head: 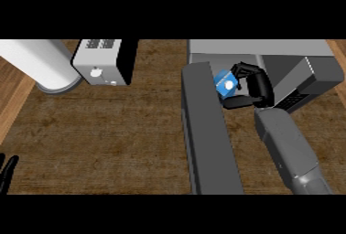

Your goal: Pick up the milk, place it into the microwave and close the microwave

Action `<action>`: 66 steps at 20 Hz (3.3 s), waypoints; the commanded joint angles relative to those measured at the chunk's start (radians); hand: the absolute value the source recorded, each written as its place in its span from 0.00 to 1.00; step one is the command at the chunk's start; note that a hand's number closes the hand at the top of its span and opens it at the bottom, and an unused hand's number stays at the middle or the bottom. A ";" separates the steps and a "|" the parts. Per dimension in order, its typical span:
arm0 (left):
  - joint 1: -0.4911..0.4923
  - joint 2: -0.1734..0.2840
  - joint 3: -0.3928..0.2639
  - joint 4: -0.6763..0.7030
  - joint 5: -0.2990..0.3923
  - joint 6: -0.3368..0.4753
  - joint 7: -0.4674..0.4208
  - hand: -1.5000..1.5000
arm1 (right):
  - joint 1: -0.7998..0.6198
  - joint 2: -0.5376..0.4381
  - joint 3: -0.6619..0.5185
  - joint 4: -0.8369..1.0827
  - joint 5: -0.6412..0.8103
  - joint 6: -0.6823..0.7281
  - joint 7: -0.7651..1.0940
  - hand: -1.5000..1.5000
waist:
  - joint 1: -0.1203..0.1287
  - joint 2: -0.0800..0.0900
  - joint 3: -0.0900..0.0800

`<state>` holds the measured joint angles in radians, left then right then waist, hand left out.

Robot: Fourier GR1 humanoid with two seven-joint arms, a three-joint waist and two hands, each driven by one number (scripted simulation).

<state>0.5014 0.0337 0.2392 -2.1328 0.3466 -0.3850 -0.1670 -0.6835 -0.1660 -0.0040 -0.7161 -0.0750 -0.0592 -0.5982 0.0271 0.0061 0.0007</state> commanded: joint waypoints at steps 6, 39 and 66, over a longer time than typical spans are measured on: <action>-0.070 0.036 0.015 0.022 0.032 -0.018 0.042 0.00 | -0.297 -0.004 -0.077 0.382 0.045 -0.046 -0.085 1.00 | 0.031 0.014 0.001; -0.218 0.048 -0.066 0.063 -0.104 -0.008 0.048 0.00 | -0.504 -0.090 -0.071 0.648 0.178 -0.669 -0.074 0.00 | 0.158 0.082 0.003; -0.247 -0.025 -0.211 0.069 -0.244 0.040 0.068 0.00 | -0.442 -0.097 -0.130 0.665 0.131 -0.356 -0.071 0.00 | 0.125 0.065 0.006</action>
<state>0.2480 0.0189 0.0457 -2.0649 0.1125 -0.3501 -0.1096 -1.1354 -0.2401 -0.1340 -0.0495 0.0549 -0.4514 -0.6599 0.1570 0.0760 0.0068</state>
